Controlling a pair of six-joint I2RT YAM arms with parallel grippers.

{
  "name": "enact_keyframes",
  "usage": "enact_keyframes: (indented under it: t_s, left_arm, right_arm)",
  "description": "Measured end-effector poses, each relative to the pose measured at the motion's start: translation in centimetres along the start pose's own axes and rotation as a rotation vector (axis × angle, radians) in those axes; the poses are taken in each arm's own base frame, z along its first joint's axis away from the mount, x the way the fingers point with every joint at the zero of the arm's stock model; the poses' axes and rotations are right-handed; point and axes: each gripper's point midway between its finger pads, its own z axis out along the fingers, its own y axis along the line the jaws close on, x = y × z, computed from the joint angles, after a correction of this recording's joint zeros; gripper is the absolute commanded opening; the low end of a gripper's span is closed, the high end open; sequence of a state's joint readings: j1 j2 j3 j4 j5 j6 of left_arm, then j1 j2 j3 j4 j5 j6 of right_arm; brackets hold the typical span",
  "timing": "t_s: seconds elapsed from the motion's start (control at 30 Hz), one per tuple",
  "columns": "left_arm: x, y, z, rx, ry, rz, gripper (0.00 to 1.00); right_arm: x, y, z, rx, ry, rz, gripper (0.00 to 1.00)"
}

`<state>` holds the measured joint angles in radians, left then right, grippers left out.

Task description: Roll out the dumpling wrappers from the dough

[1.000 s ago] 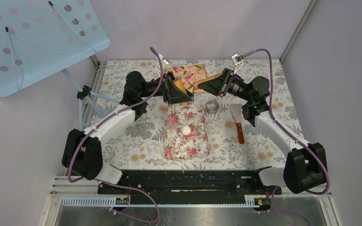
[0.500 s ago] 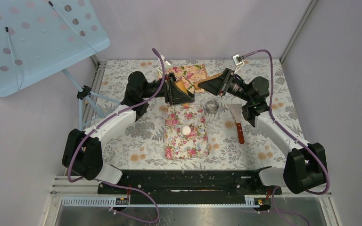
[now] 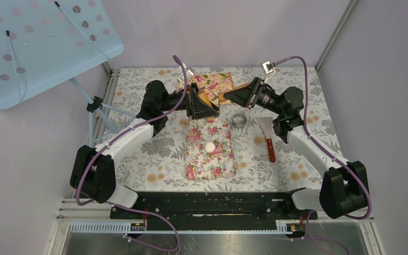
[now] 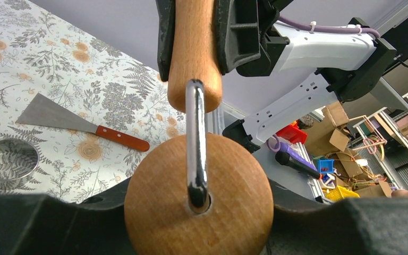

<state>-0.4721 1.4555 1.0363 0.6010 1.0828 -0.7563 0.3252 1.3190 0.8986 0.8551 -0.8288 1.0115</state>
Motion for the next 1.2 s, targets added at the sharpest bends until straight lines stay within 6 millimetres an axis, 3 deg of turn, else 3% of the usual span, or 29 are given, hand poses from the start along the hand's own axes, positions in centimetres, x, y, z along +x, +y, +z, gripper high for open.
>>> enact_keyframes:
  t_s: [0.03, 0.07, 0.1, 0.17, 0.2, 0.37, 0.47, 0.7, 0.8, 0.93, 1.13, 1.2]
  left_arm:
    - [0.0, 0.0, 0.0, -0.001, 0.001, -0.002, 0.04]
    - [0.1, 0.0, 0.0, -0.002, 0.002, -0.004, 0.16]
    - [0.1, 0.1, 0.0, -0.003, 0.004, -0.005, 0.34]
    - [0.2, 0.2, 0.0, -0.007, 0.008, -0.012, 0.80]
    - [0.3, 0.2, 0.0, -0.008, 0.011, -0.011, 0.96]
    - [-0.3, 0.0, -0.3, -0.006, 0.019, -0.014, 0.99]
    - [-2.3, 0.5, -1.7, -0.029, -0.006, 0.001, 0.99]
    - [-9.7, 3.7, -9.2, -0.255, -0.104, 0.110, 0.99]
    - [-10.6, 5.9, -11.6, -0.442, -0.094, 0.187, 0.99]
    - [-6.8, 10.0, -13.6, -0.644, 0.007, 0.185, 0.99]
    - [4.0, 18.5, -17.6, -0.875, 0.235, -0.043, 0.99]
    - [7.0, 20.5, -18.6, -0.917, 0.295, -0.118, 0.99]
  right_arm:
    - [0.0, 0.0, 0.0, 0.000, 0.001, 0.005, 0.01]
    - [0.1, 0.0, 0.0, 0.000, 0.001, 0.005, 0.00]
    - [0.1, -0.1, -0.1, 0.001, 0.001, 0.006, 0.00]
    - [0.2, -0.2, -0.1, 0.003, 0.001, 0.007, 0.00]
    - [0.2, -0.2, -0.1, 0.004, 0.002, 0.004, 0.00]
    - [0.9, -1.2, -0.4, 0.043, 0.026, -0.026, 0.00]
    - [1.7, -2.0, -0.9, 0.095, 0.059, -0.063, 0.00]
    - [2.4, -3.5, -2.6, 0.240, 0.151, -0.238, 0.00]
    - [2.9, -4.1, -3.6, 0.295, 0.196, -0.331, 0.00]
    - [4.5, -5.4, -4.5, 0.363, 0.284, -0.462, 0.00]
    - [8.3, -6.1, -4.9, 0.361, 0.452, -0.625, 0.00]
    - [9.3, -6.2, -5.0, 0.349, 0.493, -0.674, 0.00]
